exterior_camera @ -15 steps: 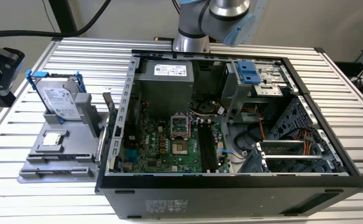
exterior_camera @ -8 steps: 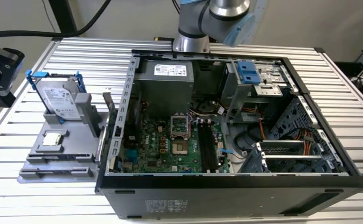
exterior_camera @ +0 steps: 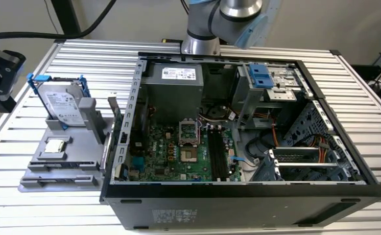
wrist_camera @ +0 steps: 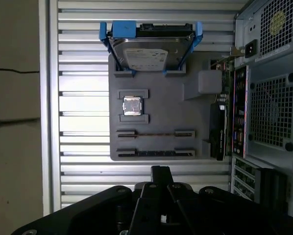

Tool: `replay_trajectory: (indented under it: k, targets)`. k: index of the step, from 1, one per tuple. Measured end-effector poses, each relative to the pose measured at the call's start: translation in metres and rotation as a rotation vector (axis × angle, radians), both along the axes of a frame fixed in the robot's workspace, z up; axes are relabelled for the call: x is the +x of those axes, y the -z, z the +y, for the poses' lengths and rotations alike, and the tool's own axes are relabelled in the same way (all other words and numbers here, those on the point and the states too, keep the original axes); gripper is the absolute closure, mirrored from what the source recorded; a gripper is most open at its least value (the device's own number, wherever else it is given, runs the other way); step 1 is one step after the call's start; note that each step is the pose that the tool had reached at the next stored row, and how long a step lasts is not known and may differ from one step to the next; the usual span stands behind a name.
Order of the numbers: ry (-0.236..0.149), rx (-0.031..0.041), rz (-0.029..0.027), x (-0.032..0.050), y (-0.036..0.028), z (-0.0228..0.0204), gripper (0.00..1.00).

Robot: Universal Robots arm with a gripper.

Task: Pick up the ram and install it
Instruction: 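Pick up the ram and move it above insertion slot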

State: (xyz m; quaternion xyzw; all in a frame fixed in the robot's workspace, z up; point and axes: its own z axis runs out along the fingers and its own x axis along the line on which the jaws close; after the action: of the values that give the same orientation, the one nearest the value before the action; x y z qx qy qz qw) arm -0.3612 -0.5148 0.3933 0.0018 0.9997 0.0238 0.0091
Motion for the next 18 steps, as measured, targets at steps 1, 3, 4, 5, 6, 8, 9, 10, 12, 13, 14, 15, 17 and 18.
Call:
replay_trajectory:
  k: [1,3,4,5,6,8,9,10,12,13,14,15,17,18]
  targets:
    - [-0.009,0.0,0.0001,-0.0001,0.0,0.0,1.0]
    - [-0.034,0.0,0.0001,-0.0002,0.0,0.0,1.0]
    - [-0.049,0.0,0.0,-0.0002,0.0,0.0001,1.0]
    - [-0.067,0.0,0.0,-0.0002,0.0,0.0001,1.0]
    - [-0.086,0.0001,-0.0001,-0.0002,0.0001,0.0,1.0]
    - [-0.123,0.0,0.0001,-0.0002,0.0,0.0,1.0]
    - [-0.141,0.0,0.0001,-0.0002,0.0,0.0,1.0]
    - [-0.159,0.0,0.0,-0.0002,0.0,0.0,1.0]
    - [-0.196,0.0,0.0001,-0.0002,0.0,0.0001,1.0]
    - [-0.214,0.0,0.0,-0.0002,0.0,0.0,1.0]
    - [-0.232,0.0,0.0,-0.0002,0.0,0.0001,1.0]
    - [-0.25,0.0,0.0001,-0.0002,0.0,0.0001,1.0]
    - [-0.287,0.0,0.0,-0.0002,0.0,0.0001,1.0]
    - [-0.304,0.0,0.0,-0.0002,0.0,0.0,1.0]
